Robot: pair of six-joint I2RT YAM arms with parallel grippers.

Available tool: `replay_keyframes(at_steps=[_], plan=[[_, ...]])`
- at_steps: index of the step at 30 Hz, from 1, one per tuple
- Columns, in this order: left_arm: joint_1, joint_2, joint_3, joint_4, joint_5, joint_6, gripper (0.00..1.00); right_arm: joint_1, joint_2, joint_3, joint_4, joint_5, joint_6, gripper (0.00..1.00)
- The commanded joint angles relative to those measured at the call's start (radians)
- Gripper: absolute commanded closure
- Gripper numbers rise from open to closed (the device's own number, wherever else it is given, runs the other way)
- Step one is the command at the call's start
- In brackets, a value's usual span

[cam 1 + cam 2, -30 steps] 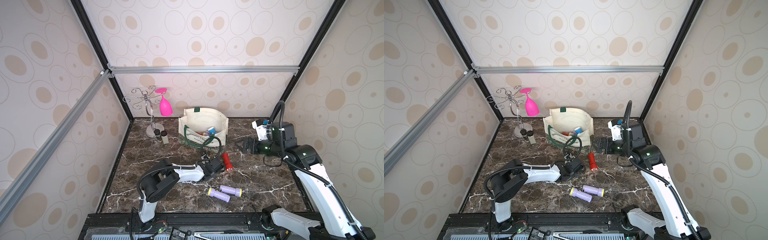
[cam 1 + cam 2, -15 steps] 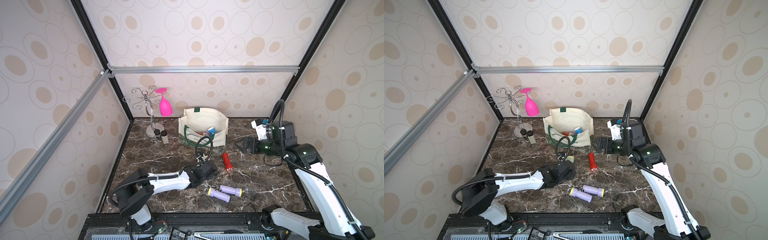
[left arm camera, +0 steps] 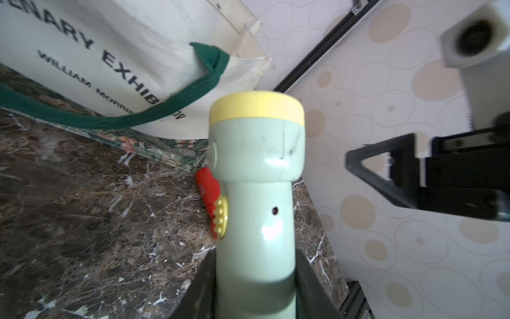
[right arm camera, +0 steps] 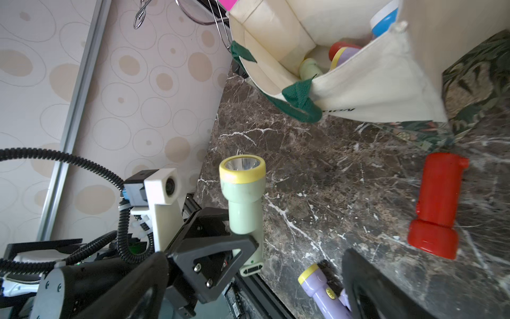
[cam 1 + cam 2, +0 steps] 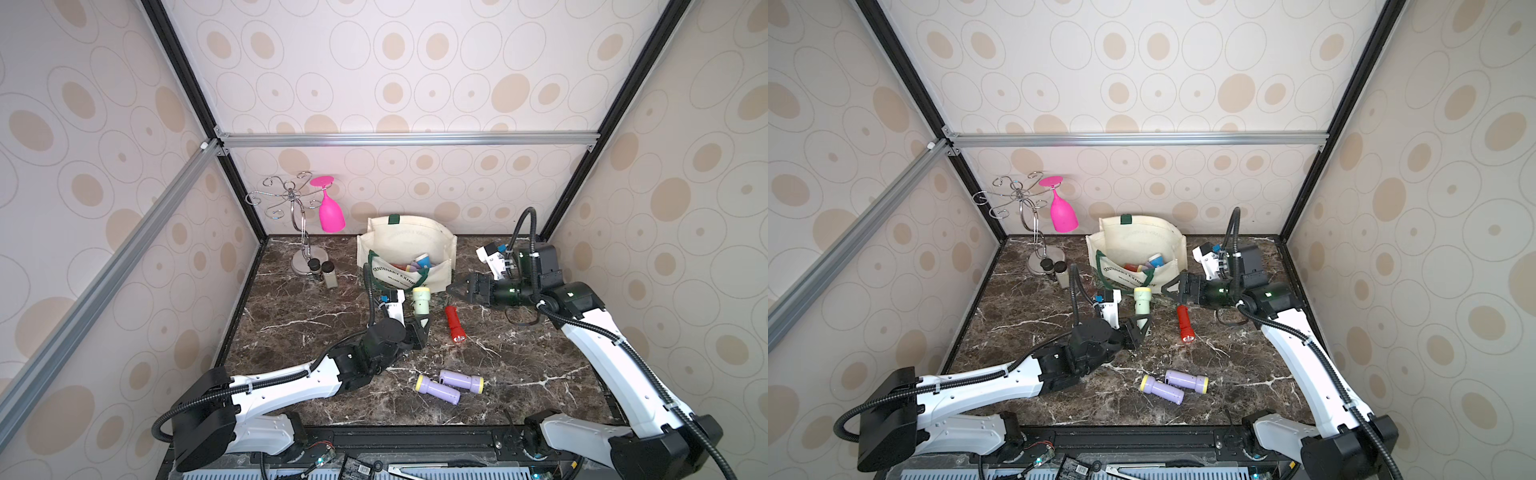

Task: Put the flashlights into the tote bags
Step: Pick up the flashlight from the center of the board.

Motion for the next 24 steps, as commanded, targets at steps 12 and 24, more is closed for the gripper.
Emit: replay_keyframes(at_steps=[12, 24], plan=[[-0.004, -0.027, -0.015, 0.234, 0.124, 0.060, 1.00, 0.148, 0.119, 0.012, 0.255, -0.101, 0.160, 0.14], [-0.004, -0.089, -0.085, 0.260, 0.131, 0.052, 1.00, 0.174, 0.102, 0.006, 0.243, -0.052, 0.163, 0.50]])
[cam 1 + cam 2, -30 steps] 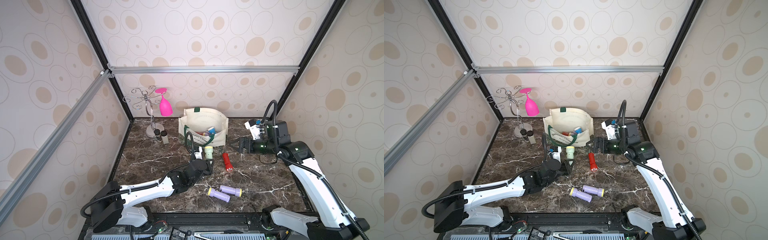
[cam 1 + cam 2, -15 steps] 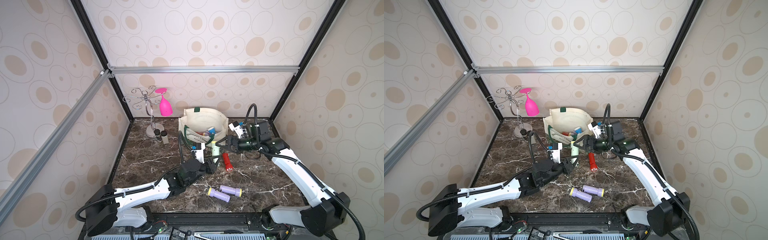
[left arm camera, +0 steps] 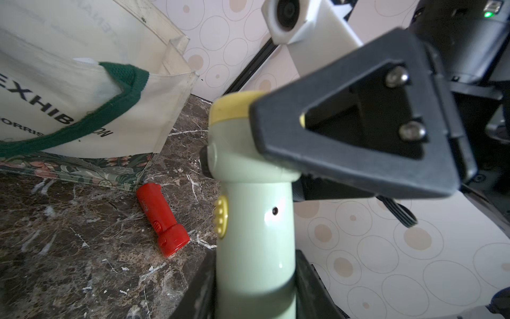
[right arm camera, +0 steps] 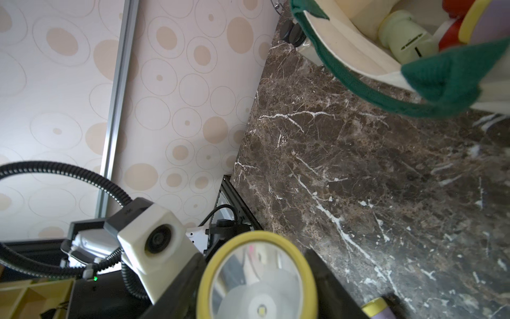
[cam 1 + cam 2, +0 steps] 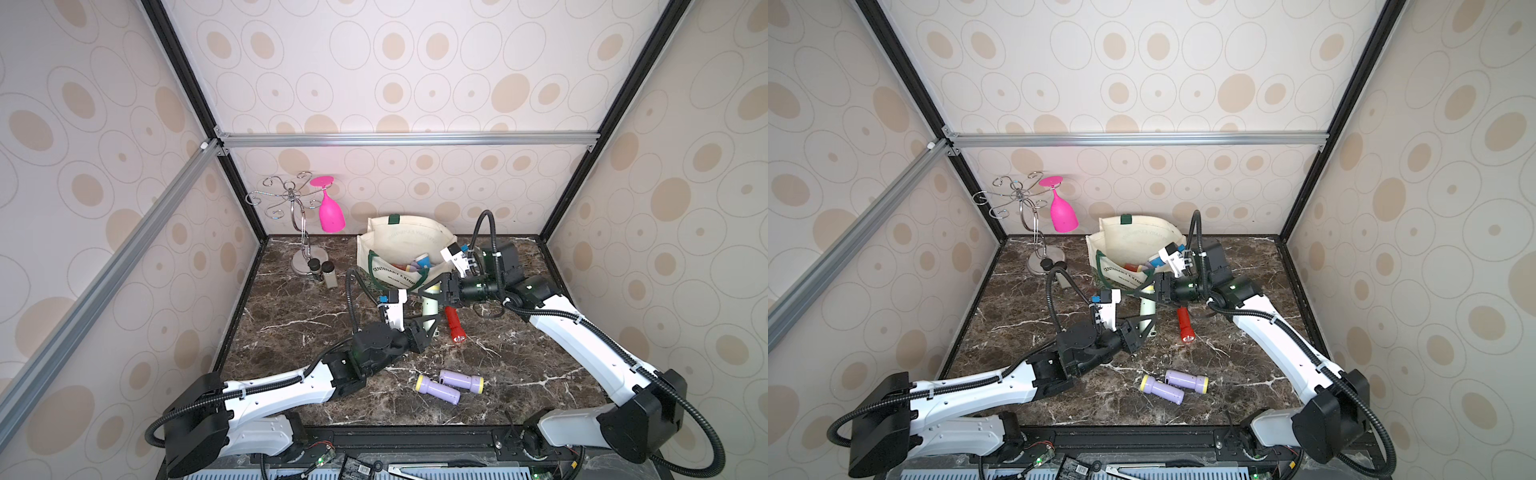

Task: Put the flashlights into the tote bags
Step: Pick up the flashlight from the center of the board.

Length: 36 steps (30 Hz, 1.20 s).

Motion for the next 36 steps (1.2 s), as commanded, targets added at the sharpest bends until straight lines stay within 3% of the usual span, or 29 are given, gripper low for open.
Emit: replay_keyframes(at_steps=[1, 7, 9, 15, 17, 20, 27, 36], plan=[[-0.005, -0.035, -0.004, 0.055, 0.011, 0.015, 1.00, 0.011, -0.023, 0.000, 0.019, 0.019, 0.008, 0.53], [-0.004, -0.051, -0.001, 0.021, 0.021, 0.020, 1.00, 0.037, -0.033, 0.002, 0.018, 0.038, 0.006, 0.68], [-0.005, -0.058, -0.004, 0.014, 0.016, 0.016, 0.94, 0.039, -0.043, 0.004, 0.015, 0.045, 0.002, 0.75], [-0.005, -0.084, -0.003, -0.066, -0.023, 0.005, 0.56, 0.042, -0.074, 0.042, -0.058, 0.114, -0.061, 1.00], [-0.005, -0.106, -0.007, -0.112, -0.048, 0.008, 0.34, 0.040, -0.077, 0.077, -0.104, 0.162, -0.099, 1.00], [-0.003, -0.131, 0.003, -0.183, -0.077, 0.017, 0.22, 0.041, -0.071, 0.135, -0.174, 0.239, -0.160, 1.00], [0.002, -0.125, 0.087, -0.419, -0.090, 0.024, 0.13, 0.040, 0.055, 0.361, -0.353, 0.425, -0.283, 1.00], [0.006, -0.132, 0.116, -0.550, 0.015, 0.006, 0.10, 0.043, 0.293, 0.663, -0.430, 0.591, -0.334, 1.00]])
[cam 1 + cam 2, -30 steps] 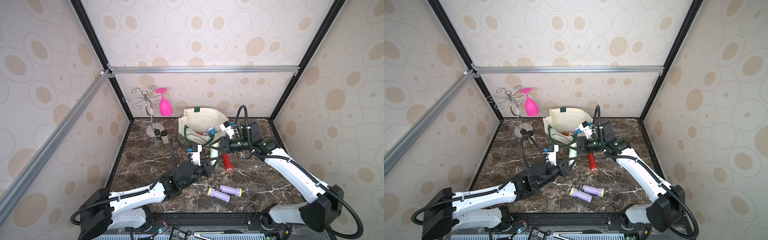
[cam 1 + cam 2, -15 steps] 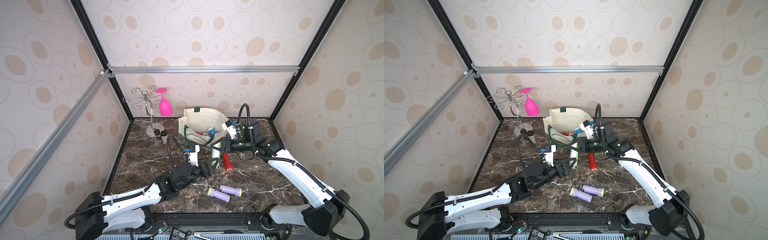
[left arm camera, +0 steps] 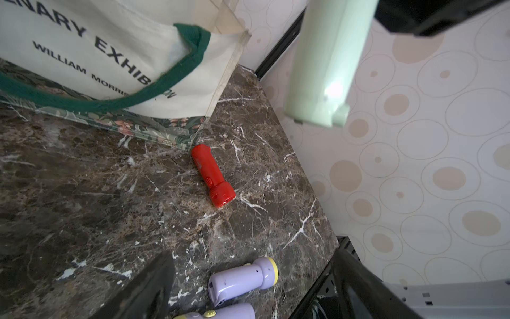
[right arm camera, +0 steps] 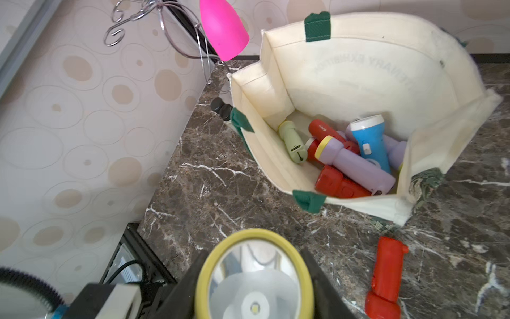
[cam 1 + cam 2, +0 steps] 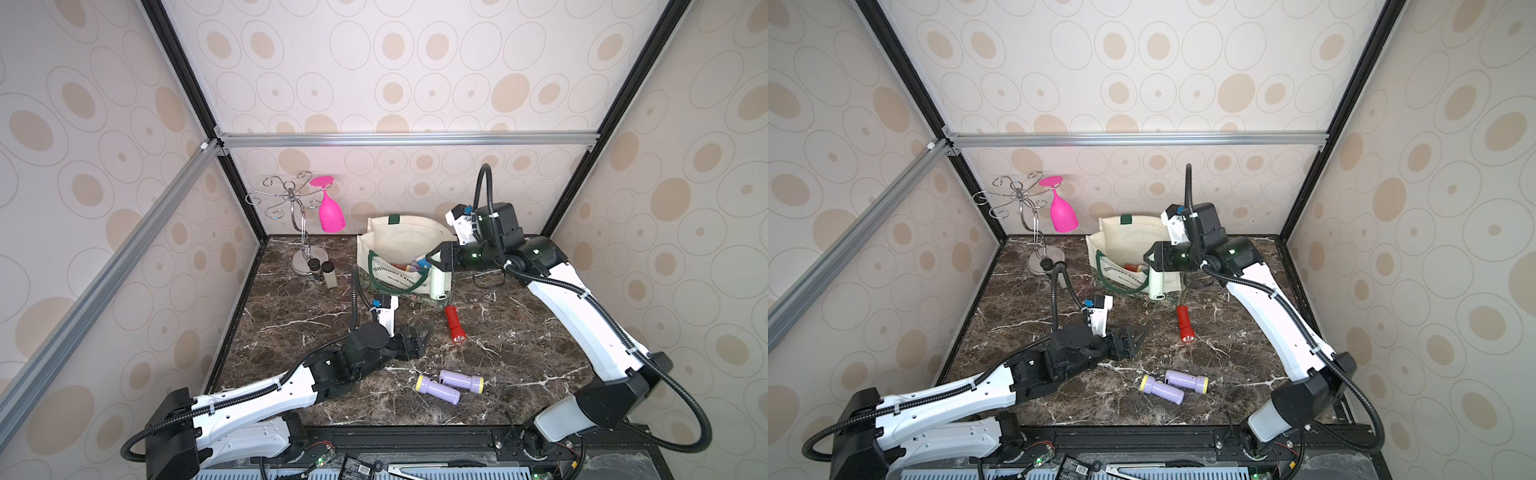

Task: Put the flashlights into the tote bags
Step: Place the flashlight in the canvas bag.

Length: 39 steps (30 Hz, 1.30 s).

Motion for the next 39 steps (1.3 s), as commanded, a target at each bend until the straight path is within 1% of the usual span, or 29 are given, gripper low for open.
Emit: replay_keyframes(at_steps=[1, 7, 11, 16, 22, 31, 39], plan=[[0.005, -0.013, 0.070, -0.128, 0.025, 0.001, 0.10, 0.003, 0.074, 0.111, -0.043, 0.098, -0.049, 1.00], [0.005, -0.062, 0.072, -0.201, 0.050, 0.010, 0.09, 0.004, 0.286, 0.397, -0.122, 0.178, -0.100, 1.00], [0.005, -0.091, 0.084, -0.263, 0.038, 0.019, 0.09, 0.003, 0.433, 0.620, -0.196, 0.236, -0.139, 1.00], [0.004, -0.141, 0.068, -0.283, 0.025, 0.003, 0.09, 0.002, 0.547, 0.735, -0.202, 0.270, -0.160, 1.00], [0.004, -0.173, 0.059, -0.302, 0.010, -0.009, 0.09, -0.003, 0.623, 0.749, -0.175, 0.300, -0.184, 1.00], [0.005, -0.167, 0.063, -0.291, -0.005, -0.013, 0.09, -0.011, 0.709, 0.747, -0.163, 0.327, -0.226, 1.00], [0.005, -0.173, 0.032, -0.287, -0.005, -0.034, 0.09, -0.013, 0.751, 0.748, -0.188, 0.332, -0.293, 0.94]])
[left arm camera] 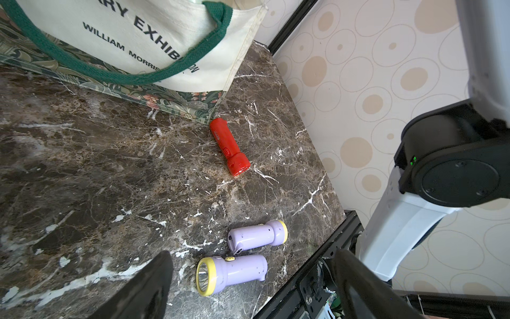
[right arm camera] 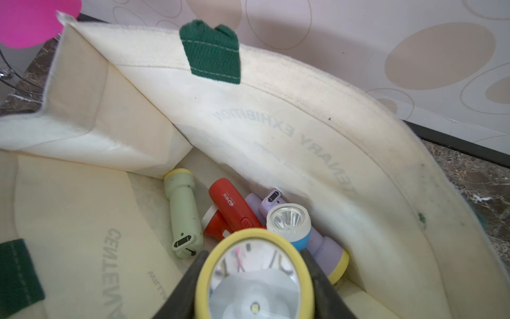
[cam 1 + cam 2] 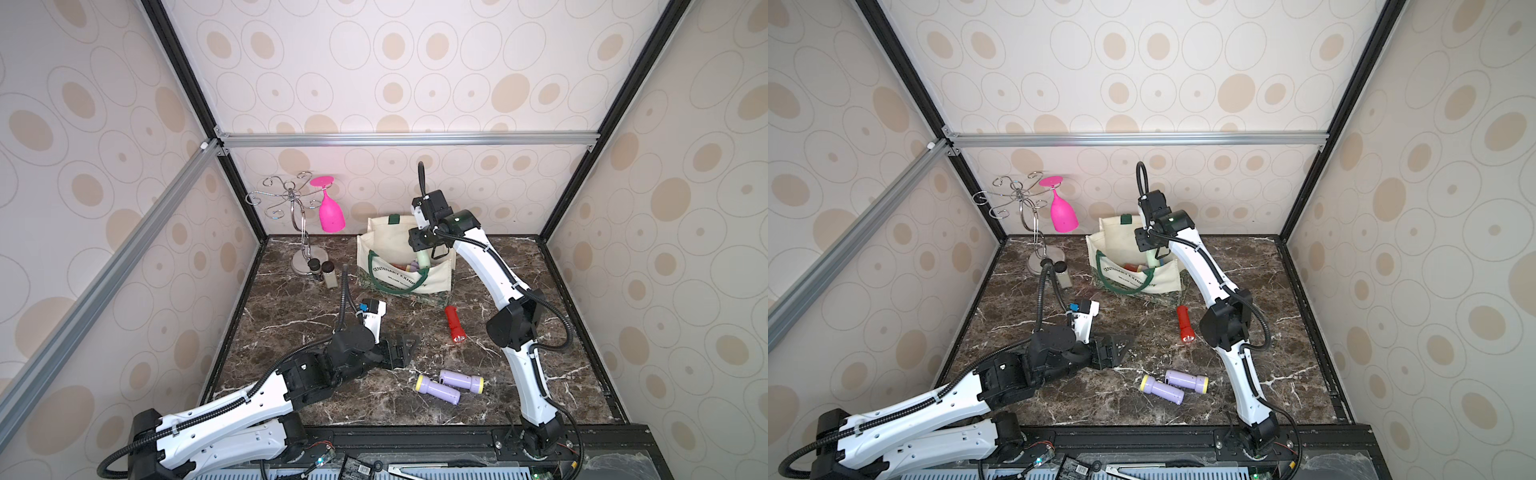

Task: Put the flashlights into the tote bags
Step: Place the flashlight in the canvas bag.

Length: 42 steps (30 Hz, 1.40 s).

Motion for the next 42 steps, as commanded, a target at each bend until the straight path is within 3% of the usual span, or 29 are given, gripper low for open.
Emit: replay_keyframes(at_steps=[1, 5, 13, 18, 23, 32, 42], plan=[[0.004, -0.014, -0.008, -0.007, -0.020, -0.017, 0.09, -0.004, 0.007, 0.024, -0.020, 0.015, -0.049, 0.93], [0.005, -0.003, -0.005, -0.008, -0.029, -0.015, 0.09, -0.004, 0.001, 0.007, -0.018, 0.017, -0.065, 0.81], [0.004, 0.044, 0.013, 0.017, -0.040, -0.012, 0.09, -0.003, -0.041, -0.015, 0.025, -0.012, -0.072, 0.37], [0.005, 0.049, 0.010, 0.020, -0.065, -0.023, 0.09, -0.002, -0.083, -0.022, 0.044, -0.002, -0.089, 0.19], [0.005, 0.073, 0.019, 0.027, -0.081, -0.020, 0.08, -0.001, -0.150, -0.017, 0.050, -0.016, -0.107, 0.15], [0.005, 0.238, 0.075, 0.115, -0.069, -0.025, 0.11, -0.007, -0.305, -0.086, 0.010, -0.124, -0.045, 0.12], [-0.011, 0.486, 0.192, 0.190, -0.121, -0.075, 0.17, -0.134, -0.626, -0.541, 0.103, -0.294, 0.110, 0.08]])
